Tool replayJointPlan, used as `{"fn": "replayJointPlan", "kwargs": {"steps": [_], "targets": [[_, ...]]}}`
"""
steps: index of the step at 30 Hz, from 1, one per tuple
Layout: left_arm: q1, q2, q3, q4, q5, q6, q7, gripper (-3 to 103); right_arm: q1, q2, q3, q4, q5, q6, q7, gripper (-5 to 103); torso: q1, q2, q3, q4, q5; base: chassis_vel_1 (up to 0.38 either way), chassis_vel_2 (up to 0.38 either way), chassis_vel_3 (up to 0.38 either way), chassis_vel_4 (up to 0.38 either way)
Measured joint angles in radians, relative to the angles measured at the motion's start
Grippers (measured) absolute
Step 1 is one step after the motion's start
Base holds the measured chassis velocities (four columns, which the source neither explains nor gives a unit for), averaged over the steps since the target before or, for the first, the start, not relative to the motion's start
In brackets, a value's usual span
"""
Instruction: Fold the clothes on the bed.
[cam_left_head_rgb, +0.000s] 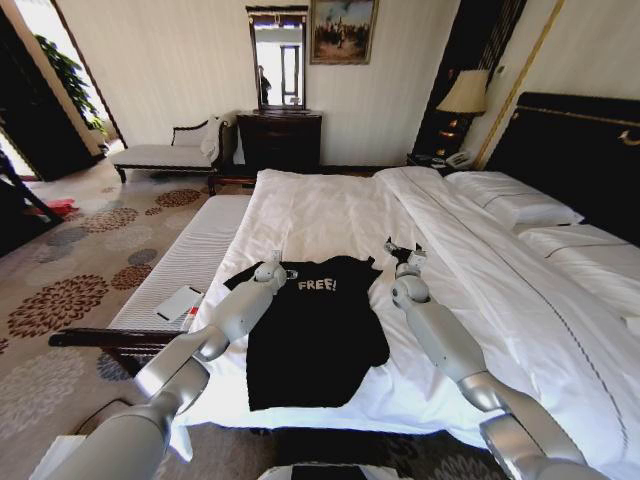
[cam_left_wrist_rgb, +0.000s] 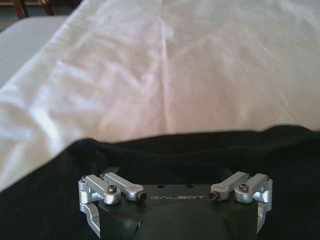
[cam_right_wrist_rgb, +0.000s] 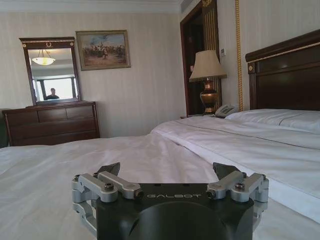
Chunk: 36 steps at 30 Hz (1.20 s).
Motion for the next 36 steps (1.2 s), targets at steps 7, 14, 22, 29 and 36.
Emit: {"fn": "replayJointPlan", "kwargs": {"steps": [7,14,22,29,36], "targets": [[-0.049,-0.06,-0.131,0.164,0.082,-0.154,0.046,100,-0.01,-0.003,0.004,0.006,0.0,-0.001,0.002,100,0.0,0.0,0.0,-0.0002,0.0,0.0,0.0,0.0,0.0],[-0.116,-0.086,-0.252,0.242,0.118,-0.269,0.069,100,-0.016,-0.001,0.004,0.012,-0.001,-0.002,0.006,100,0.0,0.0,0.0,-0.0003,0.0001,0.0,0.0,0.0,0.0],[-0.122,-0.029,-0.239,0.152,0.07,-0.247,0.031,100,-0.022,-0.006,0.004,0.032,0.0,-0.006,0.016,100,0.0,0.0,0.0,-0.0001,-0.0002,0.0,0.0,0.0,0.0],[-0.073,0.141,-0.215,-0.123,-0.026,-0.198,-0.063,100,-0.038,-0.042,0.017,0.065,0.022,-0.009,0.022,100,0.0,0.0,0.0,-0.0004,-0.0003,0.0,0.0,0.0,0.0],[0.118,0.4,-0.243,-0.546,-0.195,-0.136,-0.116,100,-0.089,-0.079,0.054,0.13,0.068,-0.028,0.025,100,0.0,0.0,0.0,0.0,-0.0002,0.0,0.0,0.0,0.0]]}}
